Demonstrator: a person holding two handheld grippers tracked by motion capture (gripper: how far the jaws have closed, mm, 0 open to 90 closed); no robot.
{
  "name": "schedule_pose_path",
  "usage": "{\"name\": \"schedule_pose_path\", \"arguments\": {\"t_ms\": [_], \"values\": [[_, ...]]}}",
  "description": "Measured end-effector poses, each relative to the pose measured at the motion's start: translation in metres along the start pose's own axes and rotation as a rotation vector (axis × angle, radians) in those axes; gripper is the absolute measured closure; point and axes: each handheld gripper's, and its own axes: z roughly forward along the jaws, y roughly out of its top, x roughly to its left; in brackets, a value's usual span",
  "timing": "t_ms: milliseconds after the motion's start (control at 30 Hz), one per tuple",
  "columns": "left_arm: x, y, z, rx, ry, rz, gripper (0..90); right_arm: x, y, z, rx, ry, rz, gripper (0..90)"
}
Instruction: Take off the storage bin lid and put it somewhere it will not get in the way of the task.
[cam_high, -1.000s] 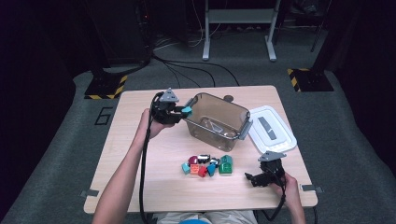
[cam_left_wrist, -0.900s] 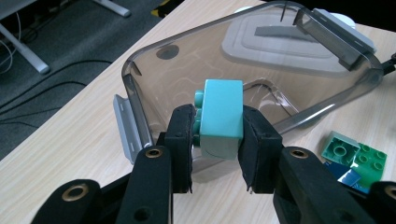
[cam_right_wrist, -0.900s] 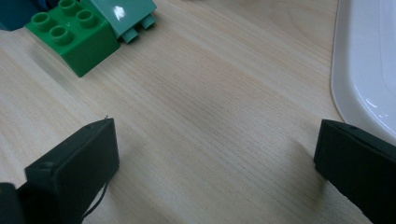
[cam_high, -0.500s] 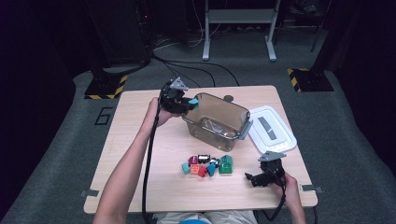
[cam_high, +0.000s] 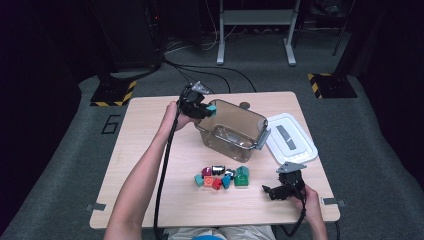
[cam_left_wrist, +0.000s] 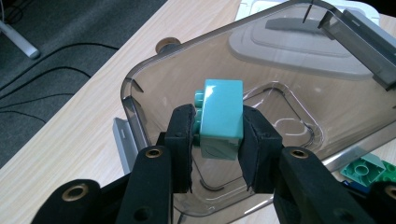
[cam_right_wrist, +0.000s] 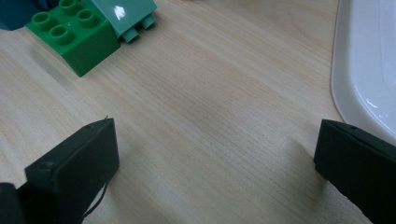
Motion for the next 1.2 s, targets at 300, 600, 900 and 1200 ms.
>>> {"name": "schedule_pose_path", "arguments": {"t_ms": [300,600,900,1200], "values": [[0.000,0.007,0.014,0.057,-0.011,0.008,67.1,0.000,0.000,0.000,0.000,0.000,0.000,0.0],[-0.002,0.011,0.033,0.137,-0.010,0.026,67.0,0.000,0.000,0.000,0.000,-0.001,-0.001,0.0],[-0.002,0.014,0.053,0.191,0.002,0.033,67.1,0.000,0.000,0.000,0.002,0.002,0.000,0.0],[-0.006,0.020,0.065,0.237,-0.009,0.040,67.0,0.000,0.000,0.000,0.001,0.002,0.000,0.0]]}}
